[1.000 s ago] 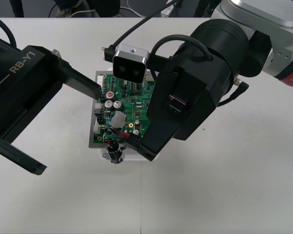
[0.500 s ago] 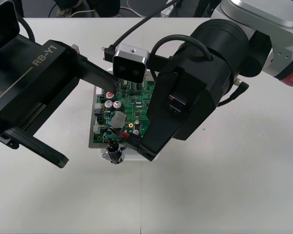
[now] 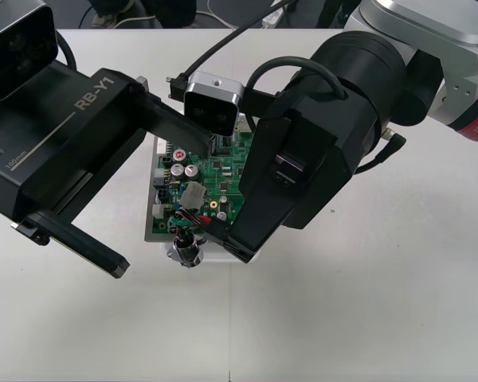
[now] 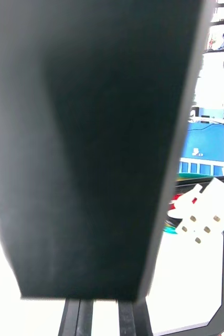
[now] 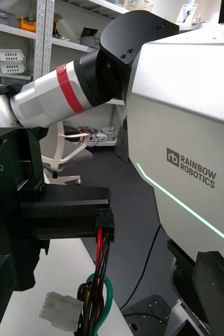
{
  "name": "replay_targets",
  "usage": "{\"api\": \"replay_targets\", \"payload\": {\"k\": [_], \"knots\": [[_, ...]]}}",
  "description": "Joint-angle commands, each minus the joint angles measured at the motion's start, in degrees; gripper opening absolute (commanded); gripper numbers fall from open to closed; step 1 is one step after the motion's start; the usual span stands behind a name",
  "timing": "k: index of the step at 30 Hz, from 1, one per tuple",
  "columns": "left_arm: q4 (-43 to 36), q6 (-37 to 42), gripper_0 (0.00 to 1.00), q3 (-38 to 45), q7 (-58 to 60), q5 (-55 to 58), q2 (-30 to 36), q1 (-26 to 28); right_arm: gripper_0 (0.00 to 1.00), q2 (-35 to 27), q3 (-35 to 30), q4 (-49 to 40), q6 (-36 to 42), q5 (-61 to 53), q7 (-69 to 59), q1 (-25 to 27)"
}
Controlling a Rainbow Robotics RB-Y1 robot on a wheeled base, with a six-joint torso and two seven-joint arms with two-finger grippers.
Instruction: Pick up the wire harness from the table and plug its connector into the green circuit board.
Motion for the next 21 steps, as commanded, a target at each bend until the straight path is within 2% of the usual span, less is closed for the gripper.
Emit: {"api": "replay_targets", "payload": {"k": [1, 21], "knots": [[-1.3, 2.6, 1.0, -1.6, 4.8, -0.4, -1.8, -3.1, 0.0, 0.5, 0.6, -1.2, -0.1, -1.0, -1.4, -2.9], [-2.4, 5.0, 1.0, -3.7, 4.8, -1.6, -2.0, -3.3, 0.0, 0.5, 0.6, -1.3, -0.1, -1.0, -1.4, -2.9]]}}
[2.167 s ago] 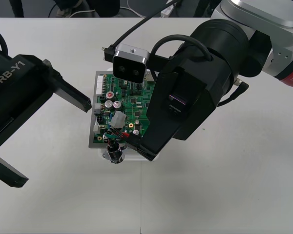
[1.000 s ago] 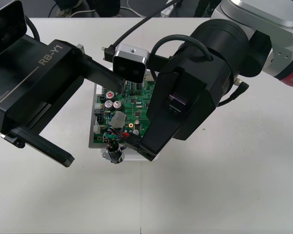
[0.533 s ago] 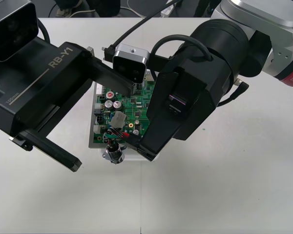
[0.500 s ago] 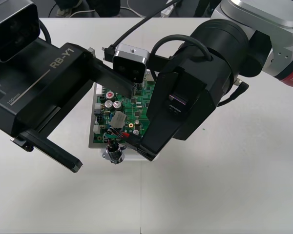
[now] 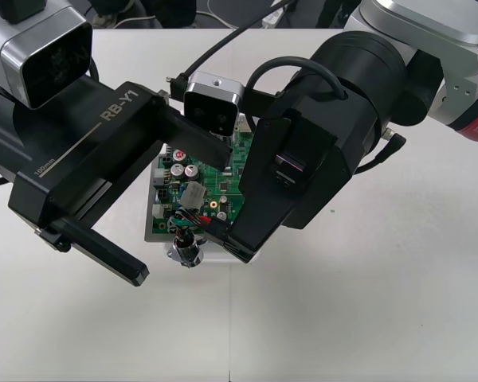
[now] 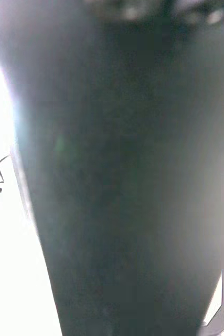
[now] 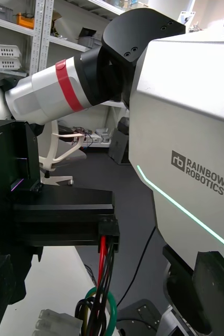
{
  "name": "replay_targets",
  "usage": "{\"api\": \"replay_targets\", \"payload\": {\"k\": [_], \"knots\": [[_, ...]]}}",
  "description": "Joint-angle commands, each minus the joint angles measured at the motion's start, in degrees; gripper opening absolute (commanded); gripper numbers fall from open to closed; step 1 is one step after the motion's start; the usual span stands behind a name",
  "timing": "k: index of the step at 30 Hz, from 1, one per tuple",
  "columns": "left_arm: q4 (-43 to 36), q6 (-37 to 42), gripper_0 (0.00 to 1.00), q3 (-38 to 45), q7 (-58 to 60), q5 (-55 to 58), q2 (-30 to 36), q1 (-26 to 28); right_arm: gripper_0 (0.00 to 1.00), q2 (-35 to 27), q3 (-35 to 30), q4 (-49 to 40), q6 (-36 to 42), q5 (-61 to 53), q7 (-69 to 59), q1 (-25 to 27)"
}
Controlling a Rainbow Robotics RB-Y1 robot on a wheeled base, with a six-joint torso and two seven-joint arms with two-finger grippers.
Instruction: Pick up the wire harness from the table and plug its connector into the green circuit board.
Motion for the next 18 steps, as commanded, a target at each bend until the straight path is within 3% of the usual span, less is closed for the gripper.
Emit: {"api": "replay_targets", "payload": {"k": [1, 18], "knots": [[-2.5, 4.0, 1.0, -0.9, 2.7, -0.5, -0.9, -2.4, 0.0, 0.5, 0.6, -1.3, -0.1, -1.0, -1.4, -2.9], [-3.8, 4.3, 1.0, -0.9, 3.1, -0.9, -1.4, -2.4, 0.0, 0.5, 0.6, -1.5, -0.1, -1.0, -1.4, -2.9]]}}
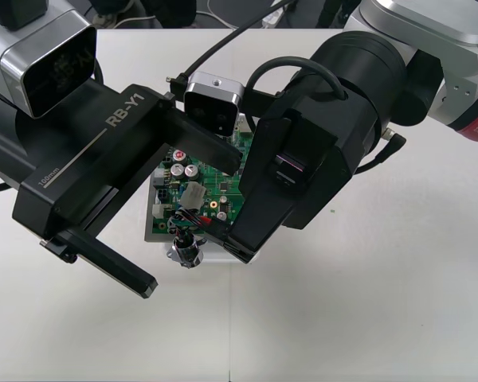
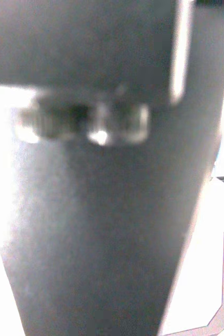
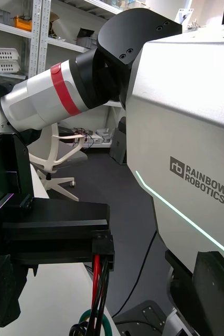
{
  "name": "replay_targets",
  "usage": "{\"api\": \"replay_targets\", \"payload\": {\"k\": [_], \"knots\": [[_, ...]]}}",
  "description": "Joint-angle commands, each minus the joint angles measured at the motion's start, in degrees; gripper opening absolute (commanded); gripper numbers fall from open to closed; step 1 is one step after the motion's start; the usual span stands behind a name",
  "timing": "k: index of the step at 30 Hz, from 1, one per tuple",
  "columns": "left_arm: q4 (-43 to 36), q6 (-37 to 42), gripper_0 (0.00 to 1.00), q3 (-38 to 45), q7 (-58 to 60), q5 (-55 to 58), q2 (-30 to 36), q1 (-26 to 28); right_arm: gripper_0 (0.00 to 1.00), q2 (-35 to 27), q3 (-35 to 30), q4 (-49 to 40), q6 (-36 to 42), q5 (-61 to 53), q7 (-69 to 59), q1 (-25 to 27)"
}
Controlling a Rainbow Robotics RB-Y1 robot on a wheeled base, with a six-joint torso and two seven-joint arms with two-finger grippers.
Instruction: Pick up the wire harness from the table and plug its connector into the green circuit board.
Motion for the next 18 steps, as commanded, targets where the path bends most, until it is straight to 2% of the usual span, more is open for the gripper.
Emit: {"api": "replay_targets", "payload": {"k": [1, 12, 14, 15, 18], "knots": [[-1.5, 2.6, 1.0, -0.9, 3.2, -0.4, -1.2, -2.4, 0.0, 0.5, 0.6, -1.5, -0.1, -1.0, -1.4, -2.9], [-1.6, 2.7, 1.0, -1.0, 3.2, -1.1, -1.5, -2.4, 0.0, 0.5, 0.6, -1.7, -0.1, -1.0, -1.4, -2.9], [-1.6, 2.6, 0.14, -1.0, 3.3, -1.1, -1.4, -2.4, 0.0, 0.5, 0.5, -1.7, -0.1, -1.0, -1.4, -2.9], [-1.7, 2.6, 0.0, -1.0, 3.2, -1.1, -1.4, -2.4, 0.0, 0.5, 0.6, -1.7, -0.1, -1.0, -1.4, -2.9], [-1.7, 2.6, 0.0, -1.0, 3.1, -1.2, -1.7, -2.5, 0.0, 0.5, 0.6, -1.7, -0.1, -1.0, -1.4, -2.9]]}}
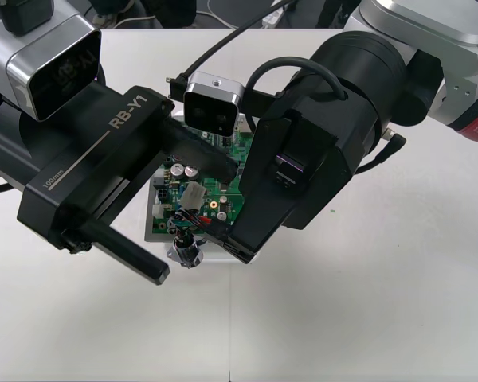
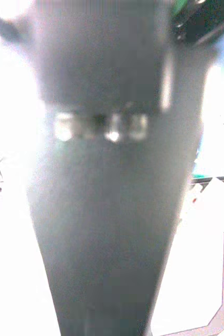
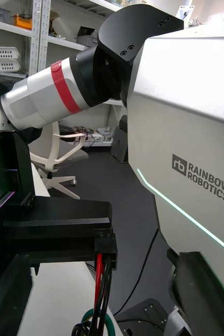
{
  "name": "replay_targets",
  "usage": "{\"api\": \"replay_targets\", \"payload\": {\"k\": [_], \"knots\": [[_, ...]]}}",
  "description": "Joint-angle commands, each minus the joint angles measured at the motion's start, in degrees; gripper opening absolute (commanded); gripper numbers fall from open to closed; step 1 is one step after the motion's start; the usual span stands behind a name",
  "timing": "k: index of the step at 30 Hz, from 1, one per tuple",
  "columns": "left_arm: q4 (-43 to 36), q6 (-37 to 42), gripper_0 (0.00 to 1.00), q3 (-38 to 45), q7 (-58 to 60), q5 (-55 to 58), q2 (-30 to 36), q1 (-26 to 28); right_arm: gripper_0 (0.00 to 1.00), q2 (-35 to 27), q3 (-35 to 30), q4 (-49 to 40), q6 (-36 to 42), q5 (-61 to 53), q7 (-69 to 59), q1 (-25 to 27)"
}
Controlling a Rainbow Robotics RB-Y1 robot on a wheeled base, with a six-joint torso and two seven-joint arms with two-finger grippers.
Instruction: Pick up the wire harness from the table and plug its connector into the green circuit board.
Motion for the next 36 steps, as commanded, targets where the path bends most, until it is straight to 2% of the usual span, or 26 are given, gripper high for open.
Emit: {"api": "replay_targets", "payload": {"k": [1, 27, 28, 29, 30, 32, 33, 34, 35, 36], "knots": [[-1.6, 2.6, 0.0, -1.0, 3.1, -0.4, -1.5, -2.5, 0.0, 0.5, 0.6, -1.7, -0.1, -1.0, -1.4, -2.9], [-1.6, 2.7, 0.0, -1.0, 2.4, -0.3, -2.0, -2.5, 0.0, 0.5, 0.5, -1.8, -0.1, -1.0, -1.4, -2.9], [-1.6, 2.7, 0.0, -1.0, 2.4, -0.3, -2.0, -2.5, 0.08, 0.6, 0.6, -1.8, -0.1, -1.0, -1.4, -2.9], [-1.6, 2.7, 0.0, -1.0, 2.3, -0.3, -2.0, -2.5, 0.23, 0.6, 0.5, -1.8, -0.1, -1.0, -1.4, -2.9], [-1.6, 2.7, 0.0, -1.0, 2.2, -0.3, -2.0, -2.5, 0.43, 0.6, 0.6, -1.8, -0.1, -1.0, -1.4, -2.9], [-1.6, 2.7, 0.0, -1.0, 2.1, -0.4, -2.0, -2.5, 0.64, 0.6, 0.6, -1.8, -0.1, -1.0, -1.4, -2.9], [-1.6, 2.7, 0.0, -1.0, 2.0, -0.3, -2.0, -2.6, 0.7, 0.6, 0.6, -1.7, -0.1, -1.0, -1.0, -2.9], [-1.6, 2.7, 0.0, -1.0, 2.0, -0.3, -2.0, -2.5, 0.71, 0.6, 0.5, -1.6, -0.1, -1.0, -0.7, -2.9], [-1.6, 2.7, 0.0, -1.0, 2.0, -0.3, -2.0, -2.5, 0.77, 0.8, 0.5, -1.5, -0.1, -1.0, -0.4, -2.9], [-1.6, 2.7, 0.0, -1.0, 1.9, -0.3, -2.0, -2.5, 0.87, 0.9, 0.6, -1.4, -0.1, -1.0, -0.2, -2.9]]}}
